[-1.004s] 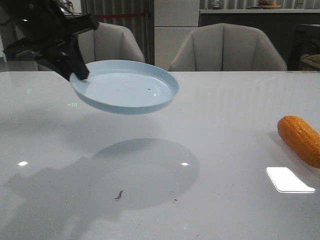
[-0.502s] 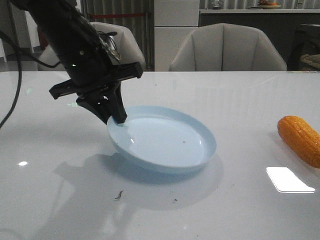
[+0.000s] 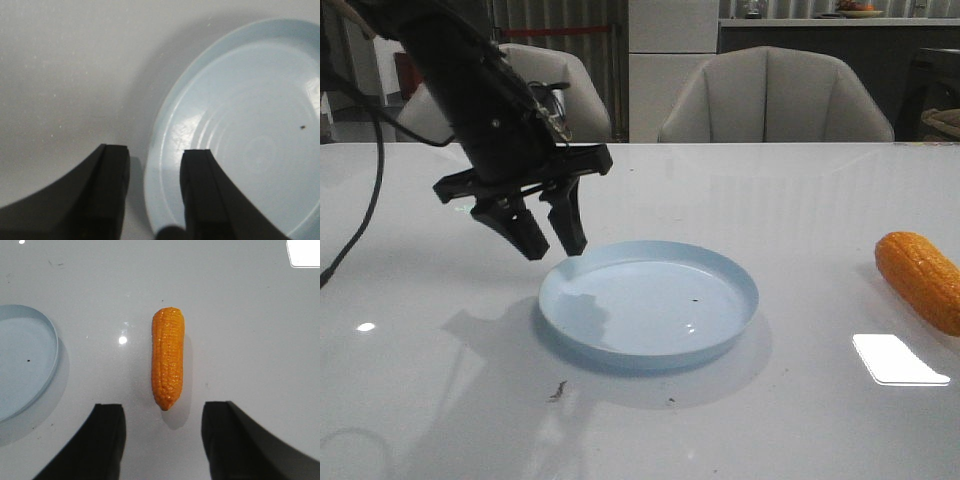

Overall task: Place corn on plate with both arms
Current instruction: 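Raise the left gripper away from the plate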

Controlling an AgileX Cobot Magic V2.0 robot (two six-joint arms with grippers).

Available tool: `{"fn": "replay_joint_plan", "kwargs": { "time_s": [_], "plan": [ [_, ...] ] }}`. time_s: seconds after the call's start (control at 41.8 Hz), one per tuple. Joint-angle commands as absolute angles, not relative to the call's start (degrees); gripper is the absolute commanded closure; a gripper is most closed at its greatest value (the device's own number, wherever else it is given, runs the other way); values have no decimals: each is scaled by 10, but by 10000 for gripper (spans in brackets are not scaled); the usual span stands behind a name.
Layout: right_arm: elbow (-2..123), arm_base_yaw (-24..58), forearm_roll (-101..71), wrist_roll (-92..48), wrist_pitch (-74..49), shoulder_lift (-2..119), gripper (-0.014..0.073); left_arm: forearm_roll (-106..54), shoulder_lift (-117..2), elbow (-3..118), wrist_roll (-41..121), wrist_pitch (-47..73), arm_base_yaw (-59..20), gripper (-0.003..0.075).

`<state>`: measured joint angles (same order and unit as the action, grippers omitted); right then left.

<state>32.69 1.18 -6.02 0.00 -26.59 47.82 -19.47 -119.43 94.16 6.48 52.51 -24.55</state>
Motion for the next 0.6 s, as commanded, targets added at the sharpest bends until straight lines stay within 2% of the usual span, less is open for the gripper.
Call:
{"fn": "replay_joint_plan", "kwargs": {
  "time_s": [0.0,0.12,0.215,0.574],
  "plan": [
    [344,10,-62,0,-224,476,135,-203,-1158,1005,79,547,-242,378],
    [344,10,-62,0,-223,476,135,-182,-1152,1083,79,594,-230,384],
    [344,10,-62,0,-223,476,135,-152,-1134,1123,79,588,-222,386],
    [344,10,-62,0,-225,476,135,-69,-972,1122,79,430,-145,386]
  ]
}}
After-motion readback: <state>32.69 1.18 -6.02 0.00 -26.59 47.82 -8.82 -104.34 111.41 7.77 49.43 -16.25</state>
